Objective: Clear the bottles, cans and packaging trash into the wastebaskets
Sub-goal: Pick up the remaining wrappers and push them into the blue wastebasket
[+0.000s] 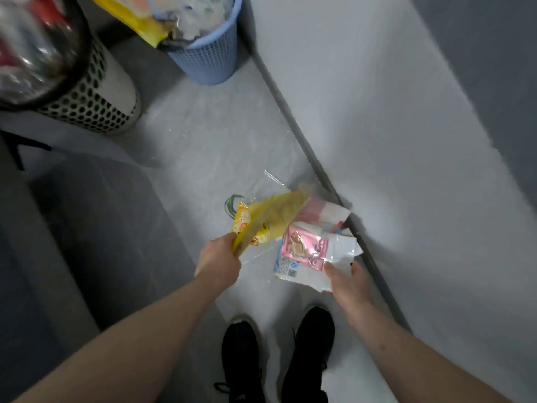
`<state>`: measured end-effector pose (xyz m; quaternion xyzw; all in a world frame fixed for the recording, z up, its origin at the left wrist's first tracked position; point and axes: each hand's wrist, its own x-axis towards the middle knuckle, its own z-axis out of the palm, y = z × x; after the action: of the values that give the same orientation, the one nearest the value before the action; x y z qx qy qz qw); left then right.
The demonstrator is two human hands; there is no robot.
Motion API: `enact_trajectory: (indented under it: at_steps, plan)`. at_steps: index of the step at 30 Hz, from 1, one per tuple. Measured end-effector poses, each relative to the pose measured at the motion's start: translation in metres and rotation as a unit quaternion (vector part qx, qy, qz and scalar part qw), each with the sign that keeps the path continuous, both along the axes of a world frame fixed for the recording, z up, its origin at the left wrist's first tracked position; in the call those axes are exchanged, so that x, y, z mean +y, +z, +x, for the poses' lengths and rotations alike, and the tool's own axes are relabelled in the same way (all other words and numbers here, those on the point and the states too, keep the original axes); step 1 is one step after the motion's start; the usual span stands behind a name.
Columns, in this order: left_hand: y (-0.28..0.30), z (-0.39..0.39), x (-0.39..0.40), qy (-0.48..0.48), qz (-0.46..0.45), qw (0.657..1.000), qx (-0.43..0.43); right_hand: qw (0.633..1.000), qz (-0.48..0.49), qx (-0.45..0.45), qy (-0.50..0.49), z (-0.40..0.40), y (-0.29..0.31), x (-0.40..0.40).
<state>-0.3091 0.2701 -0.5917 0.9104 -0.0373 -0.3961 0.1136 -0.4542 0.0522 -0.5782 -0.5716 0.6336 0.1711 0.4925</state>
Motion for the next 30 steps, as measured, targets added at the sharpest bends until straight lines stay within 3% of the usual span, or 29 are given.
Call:
enact_trajectory:
  at_steps: [8,21,25,30]
  plan:
    - [0.161,-0.034,0.037,0.071,-0.011,0.997,0.008,0.997,-0.022,-0.009,0.072,-0.047,0.167,-0.004]
    - [0.525,-0.028,0.050,0.079,-0.107,0.990,-0.046,0.985,-0.053,-0.140,0.087,-0.056,0.534,0.012]
    - [0.608,-0.039,0.057,0.086,-0.149,0.983,-0.072,0.980,-0.032,-0.190,0.044,-0.068,0.602,0.017]
    - [0.668,-0.045,0.054,0.099,-0.171,0.977,-0.086,0.965,-0.026,-0.260,-0.011,-0.073,0.648,0.006]
